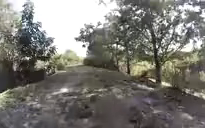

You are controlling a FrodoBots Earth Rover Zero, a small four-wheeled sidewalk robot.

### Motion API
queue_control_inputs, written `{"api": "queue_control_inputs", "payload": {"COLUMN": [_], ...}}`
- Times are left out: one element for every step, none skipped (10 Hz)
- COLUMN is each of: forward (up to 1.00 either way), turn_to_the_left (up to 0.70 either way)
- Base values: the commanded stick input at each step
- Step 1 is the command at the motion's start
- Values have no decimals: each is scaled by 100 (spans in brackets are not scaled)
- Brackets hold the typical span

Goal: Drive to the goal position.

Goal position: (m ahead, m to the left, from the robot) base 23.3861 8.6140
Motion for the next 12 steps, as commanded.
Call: {"api": "queue_control_inputs", "payload": {"forward": [85, 85, 85, 85, 85, 85, 85, 85, 85, 85, 85, 85], "turn_to_the_left": [0, 0, 0, 0, 0, 0, 0, 0, 0, 0, 0, 0]}}
